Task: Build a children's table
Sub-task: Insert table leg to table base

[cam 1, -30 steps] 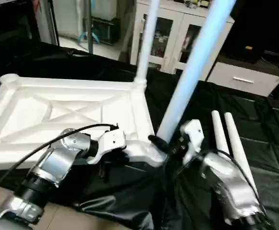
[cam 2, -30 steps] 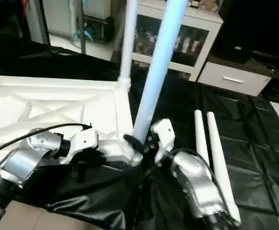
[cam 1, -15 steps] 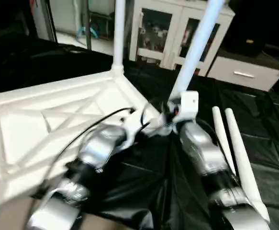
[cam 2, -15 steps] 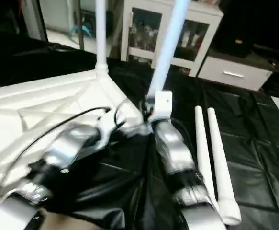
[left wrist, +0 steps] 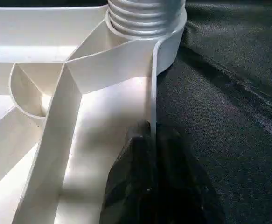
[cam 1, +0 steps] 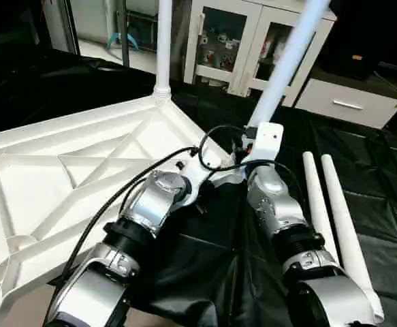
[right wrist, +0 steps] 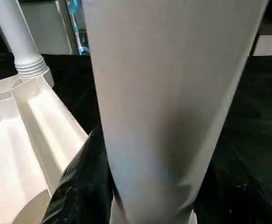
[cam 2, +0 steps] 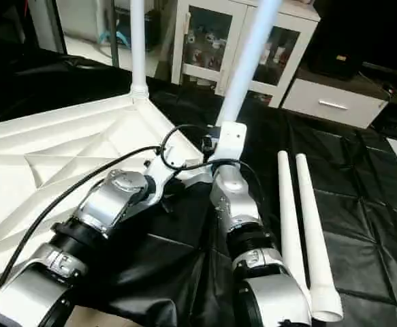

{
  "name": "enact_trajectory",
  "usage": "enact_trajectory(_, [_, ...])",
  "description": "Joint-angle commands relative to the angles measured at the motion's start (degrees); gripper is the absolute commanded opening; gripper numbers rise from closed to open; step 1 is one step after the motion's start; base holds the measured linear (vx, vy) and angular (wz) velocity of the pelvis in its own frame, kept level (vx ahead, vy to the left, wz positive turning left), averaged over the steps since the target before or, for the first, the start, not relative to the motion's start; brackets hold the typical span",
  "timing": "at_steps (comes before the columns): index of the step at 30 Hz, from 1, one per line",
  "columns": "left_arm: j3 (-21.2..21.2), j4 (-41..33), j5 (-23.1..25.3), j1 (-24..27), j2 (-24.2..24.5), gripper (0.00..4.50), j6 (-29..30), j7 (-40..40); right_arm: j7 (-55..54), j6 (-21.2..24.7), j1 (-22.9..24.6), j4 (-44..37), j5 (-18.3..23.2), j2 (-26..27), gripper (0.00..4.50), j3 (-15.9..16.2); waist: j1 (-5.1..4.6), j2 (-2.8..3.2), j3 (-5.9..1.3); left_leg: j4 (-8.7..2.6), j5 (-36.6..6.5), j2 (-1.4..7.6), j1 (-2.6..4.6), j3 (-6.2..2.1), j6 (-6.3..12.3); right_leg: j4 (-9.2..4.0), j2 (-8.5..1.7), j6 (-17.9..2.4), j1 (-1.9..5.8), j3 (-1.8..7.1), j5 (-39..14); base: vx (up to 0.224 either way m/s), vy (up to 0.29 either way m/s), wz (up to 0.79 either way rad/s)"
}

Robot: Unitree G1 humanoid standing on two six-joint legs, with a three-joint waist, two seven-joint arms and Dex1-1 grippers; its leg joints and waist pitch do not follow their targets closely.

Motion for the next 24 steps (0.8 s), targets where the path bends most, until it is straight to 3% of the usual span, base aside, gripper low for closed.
enact_trajectory(1, [2.37,-0.79,-0.64,-2.88,-0.24,0.0,-2.35,2.86,2.94,3.72,2.73,5.32,1.39,1.33,2.19,-0.18,-0.03,1.01,-2.17,-4.73,-14.15,0.52,-0.16,0.13,-1.1,-4.06,-2.17,-8.1,2.17,1.16,-9.57,0.0,0.0,0.0])
enact_trajectory(5, [2.34,-0.94,-0.88,-2.8,0.36,0.0,-2.3,2.35,6.88,3.18,2.33,4.36,0.19,0.75,2.6,0.91,-0.49,1.0,-2.27,-4.71,-14.56,0.54,-0.39,-0.01,-0.65,-4.12,-2.32,-8.48,2.3,1.18,-10.82,0.0,0.0,0.0])
enact_trajectory(7, [2.35,-0.93,-0.94,-2.78,0.54,0.0,-2.32,2.23,7.79,3.26,2.25,3.57,0.08,0.46,2.64,1.32,-0.39,0.88,-2.6,-4.33,-11.51,0.55,-0.4,0.11,-0.31,-3.6,-2.4,-9.51,2.58,1.18,-6.55,0.0,0.0,0.0])
enact_trajectory(10, [2.39,-0.92,-1.02,-2.8,1.07,0.0,-2.39,1.85,10.08,3.93,1.8,0.96,0.85,-0.2,3.02,1.51,-0.33,0.99,-2.51,-3.96,-5.81,0.39,-0.34,0.41,1.38,-2.85,-2.05,-11.52,2.8,1.12,1.61,0.0,0.0,0.0])
enact_trajectory(13, [2.35,-1.13,-1.19,-2.82,1.62,0.0,-2.4,1.46,12.01,5.13,1.56,-1.67,1.9,-0.7,3.14,0.8,-0.3,0.89,-2.51,-3.81,-4.31,0.36,-0.24,0.5,2.61,-2.66,-2.11,-12.56,3.05,1.16,3.79,0.0,0.0,0.0])
enact_trajectory(15, [2.31,-1.24,-1.24,-2.82,1.85,0.0,-2.46,1.31,13.02,5.77,1.56,-2.91,2.52,-0.92,3.46,0.36,-0.22,0.93,-2.52,-3.68,-3.42,0.37,-0.23,0.57,3.28,-2.56,-2.2,-13.36,3.1,1.22,4.48,0.0,0.0,0.0])
enact_trajectory(20, [2.12,-1.21,-1.5,-2.89,2.27,0.0,-2.76,0.97,16.19,6.12,2.36,-7.02,2.88,-1.74,3.5,0.72,-0.09,1.06,-2.49,-3.51,-1.84,0.46,-0.08,0.67,4.03,-2.36,-2.24,-14.6,3.14,1.22,5.85,0.0,0.0,0.0])
enact_trajectory(24, [2.01,-1.34,-1.64,-2.83,2.34,0.0,-2.81,0.77,17.9,5.57,3.48,-9.06,3.19,-1.67,3.15,0.99,0.05,1.09,-2.43,-3.48,-1.66,0.45,-0.09,0.72,4.36,-2.36,-2.23,-15.02,3.2,1.24,6.31,0.0,0.0,0.0])
